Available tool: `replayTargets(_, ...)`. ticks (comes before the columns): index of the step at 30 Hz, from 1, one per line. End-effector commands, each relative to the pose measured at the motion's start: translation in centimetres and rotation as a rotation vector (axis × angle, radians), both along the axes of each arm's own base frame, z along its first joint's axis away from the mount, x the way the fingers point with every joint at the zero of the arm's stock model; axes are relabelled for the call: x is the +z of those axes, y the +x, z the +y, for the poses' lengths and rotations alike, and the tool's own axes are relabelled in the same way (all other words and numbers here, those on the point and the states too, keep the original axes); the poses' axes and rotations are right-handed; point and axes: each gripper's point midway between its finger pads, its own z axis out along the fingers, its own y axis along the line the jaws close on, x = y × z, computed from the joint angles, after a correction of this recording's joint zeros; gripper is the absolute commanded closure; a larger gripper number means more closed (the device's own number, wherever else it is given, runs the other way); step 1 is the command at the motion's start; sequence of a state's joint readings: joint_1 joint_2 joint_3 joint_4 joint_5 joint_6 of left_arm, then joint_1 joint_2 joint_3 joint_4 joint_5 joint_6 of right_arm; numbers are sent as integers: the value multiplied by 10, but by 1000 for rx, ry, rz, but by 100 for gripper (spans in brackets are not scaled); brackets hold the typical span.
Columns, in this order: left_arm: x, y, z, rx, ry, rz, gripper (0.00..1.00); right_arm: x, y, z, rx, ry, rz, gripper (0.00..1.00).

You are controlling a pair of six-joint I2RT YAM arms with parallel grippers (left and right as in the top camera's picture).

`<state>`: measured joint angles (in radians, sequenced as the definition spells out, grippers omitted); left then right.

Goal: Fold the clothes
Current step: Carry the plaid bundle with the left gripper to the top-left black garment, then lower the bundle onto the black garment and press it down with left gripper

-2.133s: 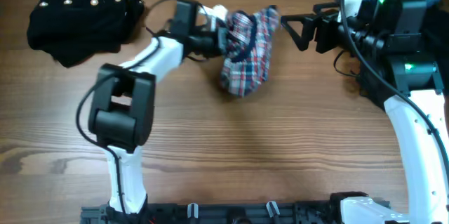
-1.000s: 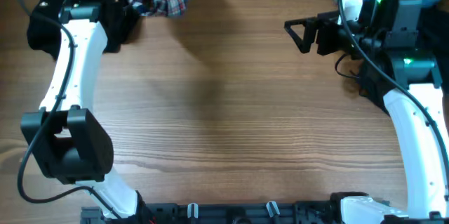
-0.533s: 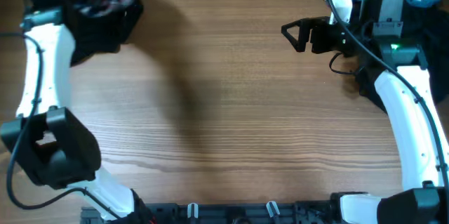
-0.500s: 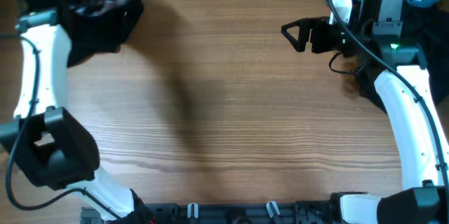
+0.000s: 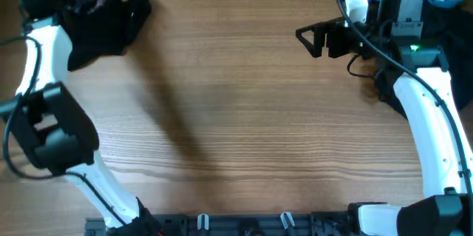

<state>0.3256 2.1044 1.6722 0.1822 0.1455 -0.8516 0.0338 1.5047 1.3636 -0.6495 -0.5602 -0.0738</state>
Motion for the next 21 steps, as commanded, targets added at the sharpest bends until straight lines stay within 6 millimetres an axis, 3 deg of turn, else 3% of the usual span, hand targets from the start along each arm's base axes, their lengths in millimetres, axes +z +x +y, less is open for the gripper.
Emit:
replayTargets(1,17,6,9,51,5,-67,96,-4,0,3,32,-3,-7,0)
replayTargets(7,-9,2,6,46,-23,30,96,-1,3,3,31,-1,-24,0)
replayTargets(8,-19,-1,4,39,-38,73,89,0,4,3,31,-1,-31,0)
replayTargets(10,-34,-6,2,40,-57,134,62,1,5,3,31,-1,-38,0)
replayTargets(13,-50,-13,0,40,-78,202,36,2,6,3,31,-1,-44,0)
replayTargets(14,-56,-15,-6,16,-95,226,22,3,6,3,31,-1,-46,0)
replayTargets(17,-57,-14,-22,-75,-134,227,20,3,6,3,27,3,-43,0)
replayTargets(21,-40,-15,-52,-243,-183,190,21,3,6,3,16,15,-32,0)
